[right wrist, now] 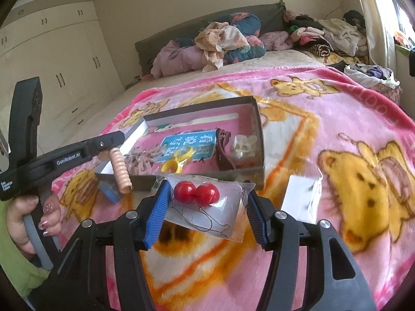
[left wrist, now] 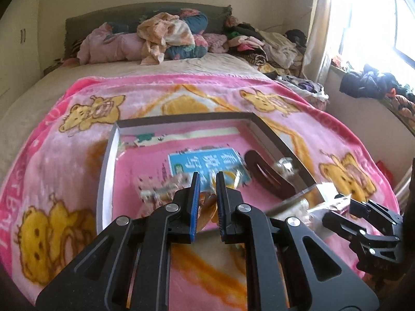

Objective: Organize jewelry
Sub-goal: 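Carry the hair tie with the left tool into the box while the right carries the cherry earrings there, then open the left tool to release the hair tie while the right releases the cherry earrings in the box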

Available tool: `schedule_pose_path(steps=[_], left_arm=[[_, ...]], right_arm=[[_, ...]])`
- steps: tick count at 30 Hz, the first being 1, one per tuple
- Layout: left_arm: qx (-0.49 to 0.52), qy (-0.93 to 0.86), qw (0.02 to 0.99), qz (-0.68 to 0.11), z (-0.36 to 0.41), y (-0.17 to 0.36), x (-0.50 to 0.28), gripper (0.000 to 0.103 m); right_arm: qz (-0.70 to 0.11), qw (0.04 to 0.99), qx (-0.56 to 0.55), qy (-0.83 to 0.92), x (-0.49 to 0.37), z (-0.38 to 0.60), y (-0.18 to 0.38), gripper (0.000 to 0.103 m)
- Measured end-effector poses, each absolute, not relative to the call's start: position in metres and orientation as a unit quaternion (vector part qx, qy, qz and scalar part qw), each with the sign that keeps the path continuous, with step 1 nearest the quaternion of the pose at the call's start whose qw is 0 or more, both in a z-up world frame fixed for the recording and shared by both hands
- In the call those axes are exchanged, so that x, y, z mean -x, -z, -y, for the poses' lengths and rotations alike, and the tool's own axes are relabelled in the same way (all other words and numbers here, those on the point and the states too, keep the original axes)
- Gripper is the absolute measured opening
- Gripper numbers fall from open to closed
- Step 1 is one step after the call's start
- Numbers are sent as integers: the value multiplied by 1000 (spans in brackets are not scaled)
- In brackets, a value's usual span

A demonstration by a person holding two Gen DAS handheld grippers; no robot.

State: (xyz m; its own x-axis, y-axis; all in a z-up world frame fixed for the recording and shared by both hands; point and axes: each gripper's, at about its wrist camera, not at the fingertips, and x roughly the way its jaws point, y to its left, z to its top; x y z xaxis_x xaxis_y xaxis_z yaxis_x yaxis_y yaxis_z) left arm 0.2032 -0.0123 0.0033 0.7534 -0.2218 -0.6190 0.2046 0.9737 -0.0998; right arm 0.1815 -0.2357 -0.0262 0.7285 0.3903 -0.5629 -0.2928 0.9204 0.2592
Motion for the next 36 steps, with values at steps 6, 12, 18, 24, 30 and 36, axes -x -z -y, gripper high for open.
schedule_pose_path(steps=[6, 12, 18, 24, 30, 36], left_arm=[[14, 101, 939, -330, 3, -6, -226, 6], [16, 88, 940, -330, -6, -5, -245, 6], [22, 77, 938, -337, -15, 3, -259, 6], [24, 70, 935, -347, -22, 14, -267, 6], [29, 65, 932, -356, -27, 24, -271, 6], [35, 62, 929, -363, -31, 33, -274, 7]], right_arm=[[-320, 928, -60, -182, -202, 227, 20, 54], [-319, 929, -45, -182, -223, 219, 16, 54], [-326, 927, -36, -184, -245, 206, 18, 54], [-333, 924, -28, -185, -260, 196, 22, 54], [-344, 920, -20, -188, -272, 186, 28, 54], [-354, 915, -8, -192, -280, 176, 37, 54]])
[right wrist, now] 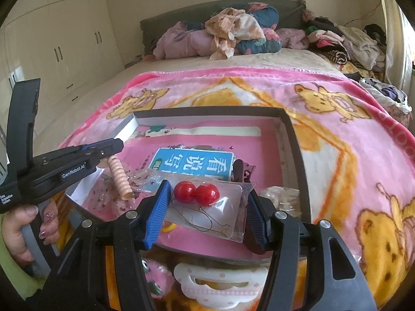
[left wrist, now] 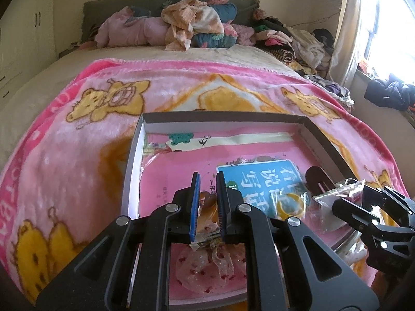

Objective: Organize jewelry
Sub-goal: 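Open the left tool to release the hair tie while the right releases the cherry earrings in the box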

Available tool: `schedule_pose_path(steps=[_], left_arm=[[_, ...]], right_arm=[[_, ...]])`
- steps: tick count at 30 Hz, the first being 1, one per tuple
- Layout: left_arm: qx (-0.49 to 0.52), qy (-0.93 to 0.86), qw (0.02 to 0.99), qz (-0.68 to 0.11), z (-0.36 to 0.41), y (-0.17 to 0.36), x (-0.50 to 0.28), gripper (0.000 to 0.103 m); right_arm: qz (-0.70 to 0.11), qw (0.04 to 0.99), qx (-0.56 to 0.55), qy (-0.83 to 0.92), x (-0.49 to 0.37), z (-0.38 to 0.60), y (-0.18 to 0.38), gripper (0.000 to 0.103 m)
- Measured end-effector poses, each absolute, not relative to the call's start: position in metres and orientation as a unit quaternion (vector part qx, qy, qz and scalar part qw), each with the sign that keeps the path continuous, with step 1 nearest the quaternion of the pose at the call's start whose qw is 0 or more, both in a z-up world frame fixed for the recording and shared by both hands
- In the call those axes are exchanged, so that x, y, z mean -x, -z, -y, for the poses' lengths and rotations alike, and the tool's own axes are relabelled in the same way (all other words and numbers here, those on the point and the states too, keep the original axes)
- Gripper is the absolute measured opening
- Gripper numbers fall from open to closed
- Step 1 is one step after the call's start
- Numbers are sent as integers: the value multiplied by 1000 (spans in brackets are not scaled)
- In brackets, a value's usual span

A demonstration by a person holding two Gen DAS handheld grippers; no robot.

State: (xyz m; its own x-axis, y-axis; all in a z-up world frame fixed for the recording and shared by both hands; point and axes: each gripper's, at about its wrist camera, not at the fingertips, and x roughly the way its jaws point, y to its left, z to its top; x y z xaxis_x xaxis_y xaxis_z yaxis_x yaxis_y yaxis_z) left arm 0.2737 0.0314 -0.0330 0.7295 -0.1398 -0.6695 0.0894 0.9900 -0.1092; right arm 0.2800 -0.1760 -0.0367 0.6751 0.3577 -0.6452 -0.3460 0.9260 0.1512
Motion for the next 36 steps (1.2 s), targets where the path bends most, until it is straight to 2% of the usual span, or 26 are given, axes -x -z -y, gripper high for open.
schedule_pose_path(steps=[13, 32, 34, 36], left_arm=[[42, 58, 924, -376, -40, 47, -275, 6], [44, 59, 924, -374, -38, 47, -270, 6], [44, 58, 925, -373, -36, 45, -267, 8], [45, 58, 926, -371, -35, 43, -264, 15]], right_arm=[[-371, 907, 19, -198, -285, 157, 52, 55], [-357, 914, -10, -193, -263, 174, 48, 71], [-353, 916, -14, -192, -259, 177, 46, 72], [-350, 918, -16, -189, -256, 180, 44, 75]])
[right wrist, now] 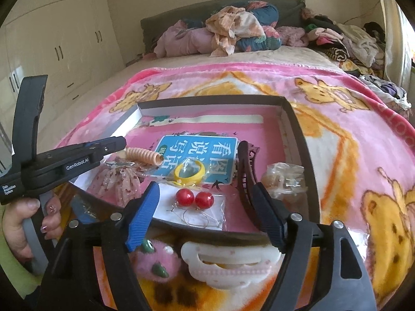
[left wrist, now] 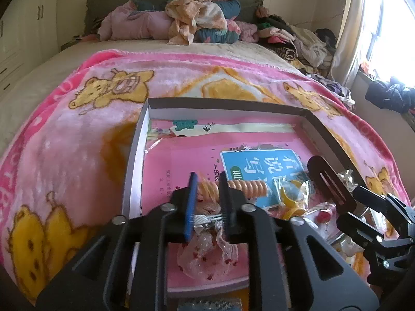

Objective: Organize jewelry
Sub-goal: 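Open the left tool to release the hair tie while the right releases the cherry earrings in the box, then move the right tool to the bagged white earring card while the left moves to the pink pom-pom clip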

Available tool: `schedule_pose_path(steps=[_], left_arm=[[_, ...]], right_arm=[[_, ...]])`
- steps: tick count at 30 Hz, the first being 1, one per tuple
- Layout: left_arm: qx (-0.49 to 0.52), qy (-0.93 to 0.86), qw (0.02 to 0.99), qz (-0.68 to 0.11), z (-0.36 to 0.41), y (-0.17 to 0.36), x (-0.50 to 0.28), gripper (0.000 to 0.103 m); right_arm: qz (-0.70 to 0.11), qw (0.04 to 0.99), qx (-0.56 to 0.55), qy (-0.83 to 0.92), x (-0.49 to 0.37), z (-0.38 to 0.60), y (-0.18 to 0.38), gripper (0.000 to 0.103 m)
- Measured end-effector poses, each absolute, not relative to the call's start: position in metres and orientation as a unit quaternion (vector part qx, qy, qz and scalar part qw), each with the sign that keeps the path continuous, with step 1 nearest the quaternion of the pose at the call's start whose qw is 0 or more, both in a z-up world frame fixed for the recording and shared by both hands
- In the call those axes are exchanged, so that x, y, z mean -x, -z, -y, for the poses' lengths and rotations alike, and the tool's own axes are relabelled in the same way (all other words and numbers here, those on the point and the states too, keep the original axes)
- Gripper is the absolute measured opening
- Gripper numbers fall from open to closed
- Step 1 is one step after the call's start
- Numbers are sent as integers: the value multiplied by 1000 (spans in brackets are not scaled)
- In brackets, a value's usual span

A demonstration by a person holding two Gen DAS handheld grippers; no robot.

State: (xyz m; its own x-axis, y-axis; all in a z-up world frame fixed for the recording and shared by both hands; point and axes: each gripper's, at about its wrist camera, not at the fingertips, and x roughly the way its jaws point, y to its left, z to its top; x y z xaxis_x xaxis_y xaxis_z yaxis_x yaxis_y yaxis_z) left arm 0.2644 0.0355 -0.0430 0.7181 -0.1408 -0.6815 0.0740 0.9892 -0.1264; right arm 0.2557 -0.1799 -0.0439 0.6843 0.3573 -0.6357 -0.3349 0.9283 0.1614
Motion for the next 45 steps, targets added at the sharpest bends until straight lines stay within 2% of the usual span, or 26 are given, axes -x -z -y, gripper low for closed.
schedule_pose_path(steps=[4, 6, 13, 29, 33, 45], left_arm=[[43, 57, 928, -365, -33, 37, -257, 21], [43, 57, 930, -361, -33, 33, -253, 30], [44, 56, 936, -344, -31, 19, -239, 48], [60, 58, 947, -311, -33, -10, -193, 88], [59, 67, 949, -303, -30, -13, -180, 91], [60, 80, 951, -294, -24, -14, -152, 91]], right_arm=[[-339, 923, -19, -184, -248, 184, 39, 80], [-334, 925, -19, -180, -244, 187, 36, 83], [-314, 934, -21, -169, -229, 199, 24, 90], [-287, 945, -22, -154, -197, 218, 2, 95], [-282, 948, -22, -149, -187, 226, -1, 95], [-277, 951, -20, -140, -163, 242, -3, 95]])
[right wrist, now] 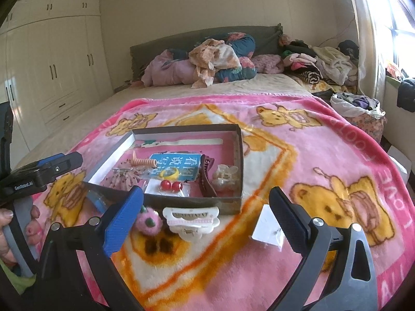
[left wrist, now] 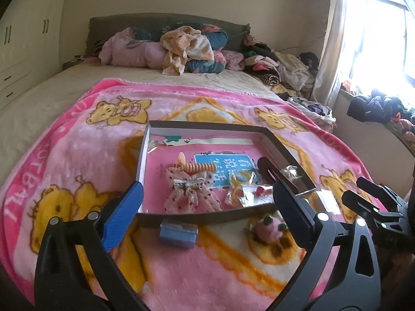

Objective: Organize jewelry
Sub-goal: 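Move the right tool to the bagged white earring card while the left moves to the pink pom-pom clip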

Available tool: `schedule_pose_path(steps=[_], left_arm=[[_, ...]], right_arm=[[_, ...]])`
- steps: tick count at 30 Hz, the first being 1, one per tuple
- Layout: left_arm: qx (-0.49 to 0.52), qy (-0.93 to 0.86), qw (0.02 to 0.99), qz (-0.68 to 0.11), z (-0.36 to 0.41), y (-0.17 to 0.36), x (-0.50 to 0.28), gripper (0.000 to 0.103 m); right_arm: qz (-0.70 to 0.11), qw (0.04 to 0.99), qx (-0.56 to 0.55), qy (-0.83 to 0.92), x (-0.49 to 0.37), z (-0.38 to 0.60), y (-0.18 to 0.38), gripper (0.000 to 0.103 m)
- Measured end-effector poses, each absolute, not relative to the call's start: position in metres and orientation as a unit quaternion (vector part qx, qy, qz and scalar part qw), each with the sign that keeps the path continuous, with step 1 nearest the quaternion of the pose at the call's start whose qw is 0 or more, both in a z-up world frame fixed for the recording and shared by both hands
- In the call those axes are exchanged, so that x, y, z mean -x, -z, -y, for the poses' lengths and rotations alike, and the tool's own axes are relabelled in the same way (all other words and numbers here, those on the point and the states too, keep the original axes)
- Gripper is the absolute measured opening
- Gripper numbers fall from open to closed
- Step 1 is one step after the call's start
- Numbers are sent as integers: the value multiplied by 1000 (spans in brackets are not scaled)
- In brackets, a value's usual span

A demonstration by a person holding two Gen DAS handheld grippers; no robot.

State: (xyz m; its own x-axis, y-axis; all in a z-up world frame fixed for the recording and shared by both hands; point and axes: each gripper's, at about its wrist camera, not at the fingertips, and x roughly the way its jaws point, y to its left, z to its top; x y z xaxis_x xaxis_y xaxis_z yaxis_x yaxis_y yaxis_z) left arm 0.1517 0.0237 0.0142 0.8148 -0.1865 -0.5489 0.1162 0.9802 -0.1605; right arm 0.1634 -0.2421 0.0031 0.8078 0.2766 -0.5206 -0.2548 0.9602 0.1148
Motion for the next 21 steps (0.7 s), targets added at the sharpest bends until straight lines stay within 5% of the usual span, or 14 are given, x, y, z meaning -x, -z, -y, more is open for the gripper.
schedule_pose_path(steps=[21], left_arm=[[41, 100, 947, -303, 4, 0, -128, 91]], right_arm=[[-289, 949, -26, -123, -138, 270, 13, 95]])
